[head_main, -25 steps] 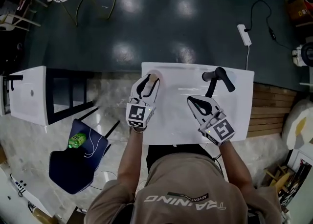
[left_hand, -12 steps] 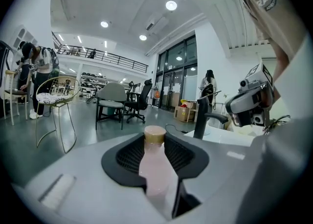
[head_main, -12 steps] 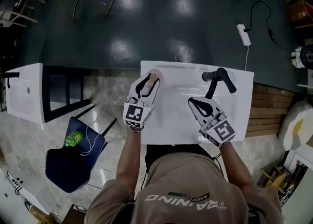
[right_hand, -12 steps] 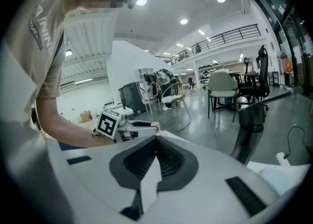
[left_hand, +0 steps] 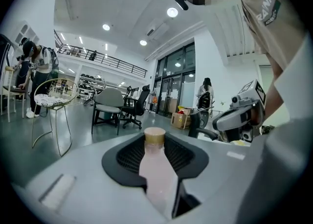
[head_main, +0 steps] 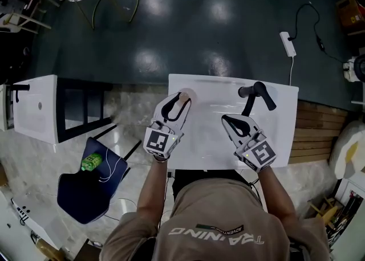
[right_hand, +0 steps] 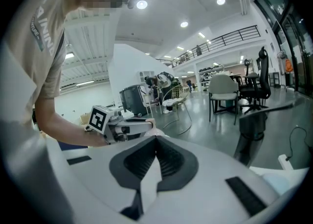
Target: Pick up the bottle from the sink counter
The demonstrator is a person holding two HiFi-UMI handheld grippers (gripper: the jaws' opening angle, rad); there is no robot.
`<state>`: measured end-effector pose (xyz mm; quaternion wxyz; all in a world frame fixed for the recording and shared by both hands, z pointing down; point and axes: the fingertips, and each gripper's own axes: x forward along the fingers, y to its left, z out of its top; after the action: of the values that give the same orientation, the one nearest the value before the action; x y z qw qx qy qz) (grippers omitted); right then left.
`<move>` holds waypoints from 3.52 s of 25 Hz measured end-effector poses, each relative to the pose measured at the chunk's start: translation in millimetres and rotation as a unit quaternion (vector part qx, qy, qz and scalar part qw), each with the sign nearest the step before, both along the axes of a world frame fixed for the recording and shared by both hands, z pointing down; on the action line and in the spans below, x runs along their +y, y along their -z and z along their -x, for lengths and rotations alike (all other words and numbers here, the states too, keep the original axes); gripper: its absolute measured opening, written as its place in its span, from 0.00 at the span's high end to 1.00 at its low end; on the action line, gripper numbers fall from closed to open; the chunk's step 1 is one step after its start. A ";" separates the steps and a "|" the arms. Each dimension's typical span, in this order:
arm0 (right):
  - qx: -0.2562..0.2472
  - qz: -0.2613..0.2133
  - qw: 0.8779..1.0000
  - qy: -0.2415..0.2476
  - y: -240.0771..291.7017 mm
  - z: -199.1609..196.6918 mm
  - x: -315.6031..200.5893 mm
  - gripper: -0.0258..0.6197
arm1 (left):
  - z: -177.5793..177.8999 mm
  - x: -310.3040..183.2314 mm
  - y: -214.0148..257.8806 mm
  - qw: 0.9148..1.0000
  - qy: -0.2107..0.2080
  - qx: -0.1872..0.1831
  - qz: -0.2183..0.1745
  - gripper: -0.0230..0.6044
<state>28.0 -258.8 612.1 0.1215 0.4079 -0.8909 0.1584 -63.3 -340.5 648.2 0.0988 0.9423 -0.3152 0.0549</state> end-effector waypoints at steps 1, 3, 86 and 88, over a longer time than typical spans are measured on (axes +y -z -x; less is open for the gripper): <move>-0.002 -0.001 1.000 -0.003 0.1 -1.7 0.8 0.95 | -0.6 1.0 6.8 1.000 -0.002 0.003 -0.005 0.76; -0.004 -0.005 1.000 -0.006 3.3 -2.6 0.8 0.95 | -0.3 3.5 19.0 1.000 -0.008 0.005 -0.015 0.76; -0.036 -0.136 0.990 -0.023 154.2 -47.9 -3.2 0.95 | -7.6 31.9 204.0 0.996 -0.036 0.027 -0.079 0.76; -0.036 -0.137 0.990 -0.023 153.4 -47.9 -2.9 0.95 | -6.7 32.8 202.7 0.996 -0.035 0.026 -0.080 0.76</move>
<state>76.0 -261.7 458.7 0.0287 0.4346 -0.8986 0.0526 -56.6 -307.7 445.6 0.0297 0.9586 -0.2831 0.0081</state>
